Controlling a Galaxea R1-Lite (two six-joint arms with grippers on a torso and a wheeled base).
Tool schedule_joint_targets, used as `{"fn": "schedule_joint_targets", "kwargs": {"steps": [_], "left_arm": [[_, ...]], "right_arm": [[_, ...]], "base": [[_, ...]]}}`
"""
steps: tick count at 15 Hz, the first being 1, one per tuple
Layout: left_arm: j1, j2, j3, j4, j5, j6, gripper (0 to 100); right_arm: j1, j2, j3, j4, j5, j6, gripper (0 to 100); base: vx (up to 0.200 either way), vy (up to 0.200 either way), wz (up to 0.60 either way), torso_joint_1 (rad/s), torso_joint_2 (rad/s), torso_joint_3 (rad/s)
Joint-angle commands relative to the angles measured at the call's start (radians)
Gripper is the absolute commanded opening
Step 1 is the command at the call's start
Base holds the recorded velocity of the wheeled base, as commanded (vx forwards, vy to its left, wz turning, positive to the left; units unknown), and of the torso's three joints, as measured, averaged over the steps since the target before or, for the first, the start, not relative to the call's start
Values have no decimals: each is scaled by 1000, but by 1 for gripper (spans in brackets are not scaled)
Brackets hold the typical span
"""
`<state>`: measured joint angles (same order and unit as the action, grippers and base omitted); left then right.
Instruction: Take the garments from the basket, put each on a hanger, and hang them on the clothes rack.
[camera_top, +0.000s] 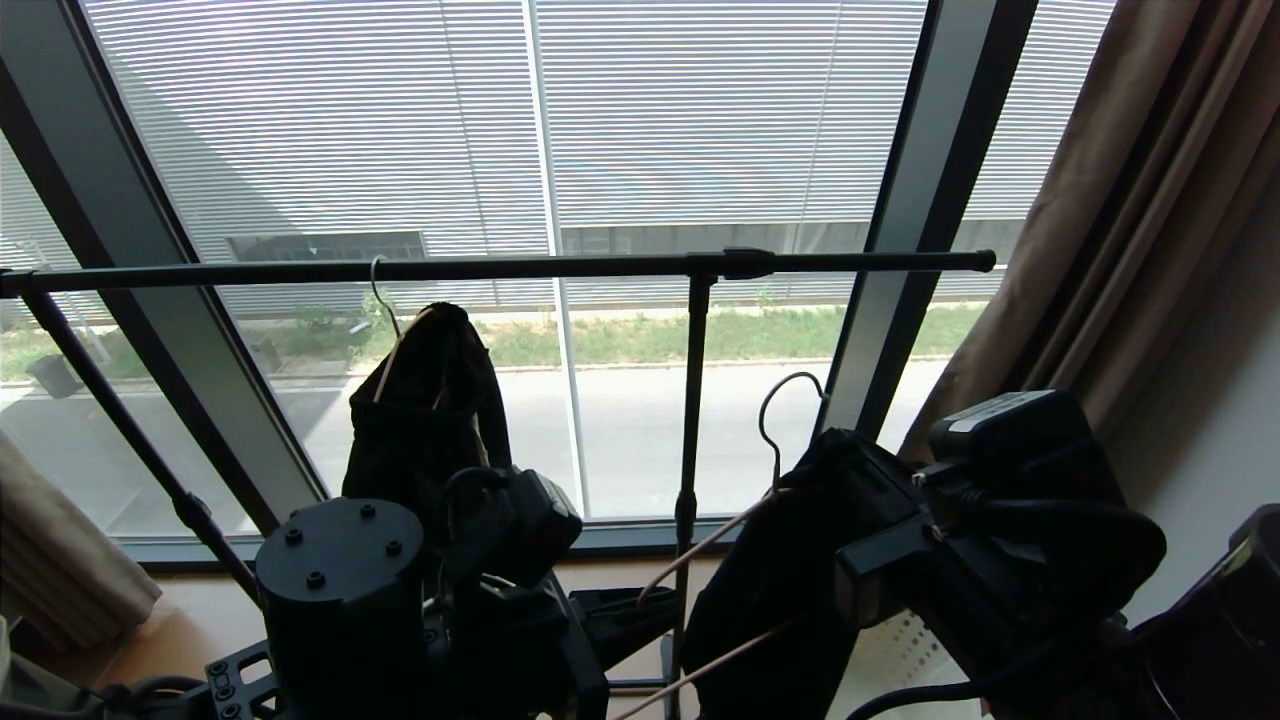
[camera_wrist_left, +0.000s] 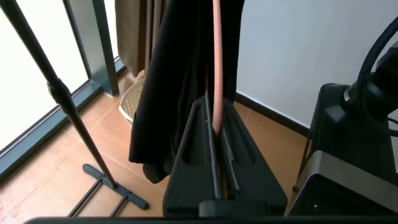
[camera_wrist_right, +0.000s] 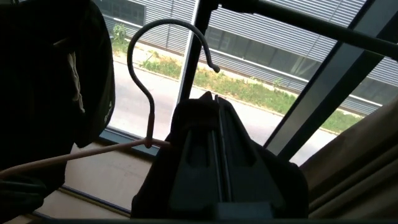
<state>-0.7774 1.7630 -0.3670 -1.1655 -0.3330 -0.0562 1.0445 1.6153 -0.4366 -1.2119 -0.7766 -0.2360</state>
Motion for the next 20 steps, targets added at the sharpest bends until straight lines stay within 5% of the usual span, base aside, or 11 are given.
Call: {"fn": "schedule_joint_targets", "kwargs": {"steps": [1, 2, 8, 20], "left_arm": [[0, 1, 13, -26, 0, -1, 0], [4, 1, 28, -51, 2, -2, 0], [7, -8, 142, -227, 0, -2, 0], [73, 30, 155, -399, -1, -7, 0]], "right_arm": [[-1, 5, 9, -1, 0, -2, 0], [-12, 3, 9, -1, 2, -2, 100], [-119, -14, -19, 2, 2, -6, 100], [-43, -20, 39, 3, 7, -9, 100]], "base": [[0, 0, 0, 0, 0, 0], [0, 0, 0, 0, 0, 0], [0, 0, 0, 0, 0, 0], [0, 0, 0, 0, 0, 0]]}}
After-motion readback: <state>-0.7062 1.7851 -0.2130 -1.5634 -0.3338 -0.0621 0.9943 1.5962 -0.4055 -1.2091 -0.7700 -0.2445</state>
